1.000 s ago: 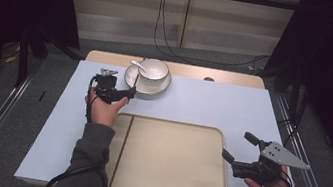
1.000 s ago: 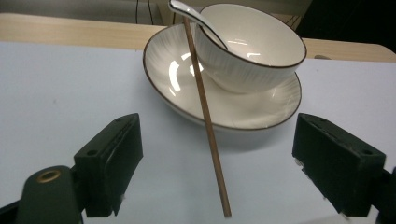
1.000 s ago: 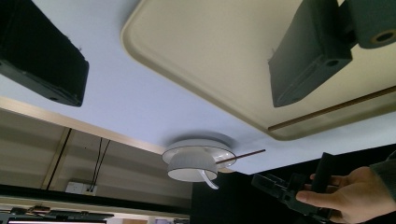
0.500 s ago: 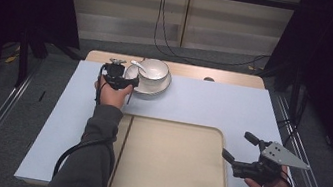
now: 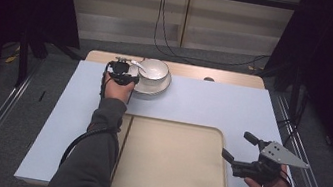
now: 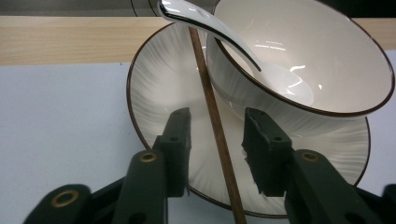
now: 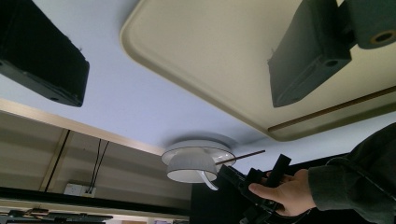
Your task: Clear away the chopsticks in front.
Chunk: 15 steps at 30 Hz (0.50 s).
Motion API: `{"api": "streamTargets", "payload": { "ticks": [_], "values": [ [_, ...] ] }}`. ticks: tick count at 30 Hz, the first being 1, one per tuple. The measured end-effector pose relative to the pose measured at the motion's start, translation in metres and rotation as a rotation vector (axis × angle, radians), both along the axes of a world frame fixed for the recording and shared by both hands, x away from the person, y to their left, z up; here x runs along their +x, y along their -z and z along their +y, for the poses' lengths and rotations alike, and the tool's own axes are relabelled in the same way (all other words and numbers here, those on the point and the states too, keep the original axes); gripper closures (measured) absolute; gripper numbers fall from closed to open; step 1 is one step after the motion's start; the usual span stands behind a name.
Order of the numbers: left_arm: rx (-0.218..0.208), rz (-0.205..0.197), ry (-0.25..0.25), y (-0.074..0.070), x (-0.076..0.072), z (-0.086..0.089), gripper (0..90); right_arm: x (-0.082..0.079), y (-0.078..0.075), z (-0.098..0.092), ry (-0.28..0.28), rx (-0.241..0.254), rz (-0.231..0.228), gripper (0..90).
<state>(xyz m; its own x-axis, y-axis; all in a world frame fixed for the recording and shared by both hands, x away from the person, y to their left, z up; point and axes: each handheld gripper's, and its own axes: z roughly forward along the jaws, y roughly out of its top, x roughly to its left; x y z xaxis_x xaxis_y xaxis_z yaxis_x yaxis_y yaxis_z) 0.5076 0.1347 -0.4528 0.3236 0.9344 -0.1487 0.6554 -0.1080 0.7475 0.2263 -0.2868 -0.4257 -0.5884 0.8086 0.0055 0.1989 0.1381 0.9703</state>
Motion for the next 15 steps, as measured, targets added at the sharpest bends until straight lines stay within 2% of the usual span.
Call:
{"api": "streamTargets", "payload": {
  "ticks": [3, 4, 5, 8, 10, 11, 14, 15],
  "values": [
    [0.013, 0.007, 0.003, 0.0007, 0.0024, -0.0009, 64.9, 0.0003, 0.0001, 0.0002, -0.004, 0.000, 0.000, 4.7],
    [0.010, 0.014, -0.002, 0.0011, 0.0036, -0.0024, 67.0, 0.0003, 0.0002, 0.0004, -0.003, -0.001, 0.000, 4.7],
    [0.030, 0.022, -0.001, 0.0011, 0.0045, -0.0029, 68.2, -0.0001, 0.0002, 0.0007, -0.004, -0.001, 0.004, 4.7],
    [0.032, 0.046, -0.006, 0.0031, 0.0074, -0.0023, 72.6, 0.0000, 0.0003, 0.0007, -0.004, -0.001, 0.004, 4.7],
    [0.009, 0.044, -0.030, 0.0045, 0.0083, -0.0039, 75.0, 0.0002, 0.0003, 0.0006, -0.004, -0.001, 0.002, 4.7],
    [-0.007, 0.060, -0.045, 0.0056, 0.0088, -0.0044, 78.2, 0.0001, 0.0001, 0.0001, -0.005, 0.000, 0.000, 4.7],
    [0.000, 0.076, -0.050, 0.0064, 0.0087, -0.0049, 83.6, -0.0001, 0.0000, 0.0001, -0.003, 0.000, 0.003, 4.7],
    [-0.014, 0.099, -0.071, 0.0051, 0.0078, -0.0055, 85.0, 0.0000, 0.0000, 0.0002, -0.005, 0.002, 0.003, 4.7]
  ]
}}
